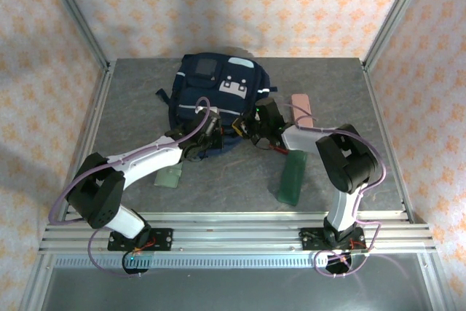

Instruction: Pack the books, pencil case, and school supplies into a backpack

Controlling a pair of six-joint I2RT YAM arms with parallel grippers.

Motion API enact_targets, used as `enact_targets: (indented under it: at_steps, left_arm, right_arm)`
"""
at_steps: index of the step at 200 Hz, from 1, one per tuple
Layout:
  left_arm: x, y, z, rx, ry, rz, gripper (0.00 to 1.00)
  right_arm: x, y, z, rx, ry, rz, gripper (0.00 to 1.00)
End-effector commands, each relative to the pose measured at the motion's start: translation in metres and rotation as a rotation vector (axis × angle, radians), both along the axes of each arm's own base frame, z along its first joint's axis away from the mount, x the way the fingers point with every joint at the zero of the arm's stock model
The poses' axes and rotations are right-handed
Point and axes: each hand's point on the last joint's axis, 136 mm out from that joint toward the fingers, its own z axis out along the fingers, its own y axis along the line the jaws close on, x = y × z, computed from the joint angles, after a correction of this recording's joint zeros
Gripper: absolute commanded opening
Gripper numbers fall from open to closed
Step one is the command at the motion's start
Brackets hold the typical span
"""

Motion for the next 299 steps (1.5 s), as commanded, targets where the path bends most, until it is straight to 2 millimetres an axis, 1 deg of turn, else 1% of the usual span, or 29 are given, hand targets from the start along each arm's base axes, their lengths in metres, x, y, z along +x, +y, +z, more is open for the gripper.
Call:
enact_targets:
  at_steps: [1, 9, 20, 33, 55, 79, 95, 106, 114, 125, 143, 155, 174, 186, 200, 214, 224, 236, 255, 275, 280, 286, 299]
  left_arm:
    - [0.001, -0.02, 0.026, -0.089, -0.07, -0.033, 0.0]
    - [0.0, -0.015, 0.024, -0.065, -0.073, -0.022, 0.0]
    - [0.0, -0.003, 0.021, -0.01, -0.081, 0.008, 0.0]
    - [-0.003, 0.016, 0.015, 0.067, -0.083, 0.053, 0.0]
    - [-0.009, 0.056, 0.004, 0.179, -0.082, 0.147, 0.0]
    - [-0.013, 0.1, -0.007, 0.204, -0.071, 0.258, 0.0]
    - [-0.012, 0.128, -0.008, 0.207, -0.076, 0.332, 0.0]
    - [-0.011, 0.141, -0.007, 0.21, -0.078, 0.367, 0.0]
    - [-0.01, 0.144, -0.006, 0.21, -0.079, 0.373, 0.0]
    - [-0.008, 0.137, -0.003, 0.187, -0.076, 0.35, 0.0]
    - [-0.007, 0.117, 0.0, 0.132, -0.069, 0.293, 0.0]
    - [-0.009, 0.101, 0.005, 0.115, -0.081, 0.251, 0.0]
    - [-0.011, 0.066, 0.012, 0.053, -0.089, 0.166, 0.0]
    - [-0.011, 0.044, 0.019, 0.011, -0.104, 0.122, 0.0]
    - [-0.01, 0.02, 0.025, -0.03, -0.12, 0.079, 0.0]
    - [-0.007, 0.003, 0.03, -0.057, -0.128, 0.05, 0.0]
    - [-0.004, -0.005, 0.03, -0.063, -0.132, 0.036, 0.0]
    - [0.0, -0.012, 0.031, -0.064, -0.136, 0.027, 0.0]
    - [0.002, -0.017, 0.027, -0.065, -0.132, 0.018, 0.0]
    - [0.0, -0.018, 0.02, -0.066, -0.123, 0.018, 0.0]
    - [0.0, -0.019, 0.019, -0.07, -0.123, 0.018, 0.0]
    - [-0.001, -0.018, 0.016, -0.069, -0.12, 0.02, 0.0]
    - [-0.003, -0.014, 0.012, -0.061, -0.114, 0.033, 0.0]
  right_arm:
    - [0.019, 0.002, 0.005, 0.027, -0.061, -0.066, 0.0]
    - [0.021, 0.0, 0.005, 0.023, -0.067, -0.074, 0.0]
    - [0.022, -0.003, 0.009, 0.02, -0.08, -0.083, 0.0]
    - [0.023, -0.012, 0.013, 0.0, -0.098, -0.104, 0.0]
    - [0.023, -0.032, 0.019, -0.014, -0.116, -0.147, 0.0]
    - [0.024, -0.052, 0.019, -0.022, -0.12, -0.181, 0.0]
    - [0.026, -0.06, 0.021, -0.027, -0.125, -0.194, 0.0]
    - [0.028, -0.063, 0.024, -0.027, -0.131, -0.2, 0.0]
    - [0.03, -0.064, 0.026, -0.026, -0.138, -0.2, 0.0]
    - [0.035, -0.064, 0.03, -0.031, -0.145, -0.196, 0.0]
    - [0.047, -0.065, 0.039, -0.045, -0.161, -0.186, 0.0]
    - [0.056, -0.067, 0.046, -0.058, -0.176, -0.183, 0.0]
    - [0.069, -0.069, 0.063, -0.063, -0.215, -0.179, 0.0]
    - [0.073, -0.063, 0.076, -0.039, -0.253, -0.158, 0.11]
    - [0.072, -0.053, 0.088, 0.013, -0.282, -0.13, 0.22]
    - [0.066, -0.042, 0.096, 0.069, -0.306, -0.103, 0.3]
    - [0.06, -0.033, 0.095, 0.089, -0.301, -0.083, 0.33]
    - [0.051, -0.021, 0.088, 0.104, -0.28, -0.057, 0.35]
    - [0.032, -0.003, 0.067, 0.117, -0.227, -0.025, 0.36]
    - [0.015, 0.014, 0.045, 0.109, -0.177, 0.008, 0.35]
    - [0.012, 0.018, 0.042, 0.106, -0.171, 0.016, 0.34]
    - [0.009, 0.021, 0.036, 0.098, -0.162, 0.019, 0.29]
    - [0.004, 0.026, 0.03, 0.091, -0.153, 0.021, 0.16]
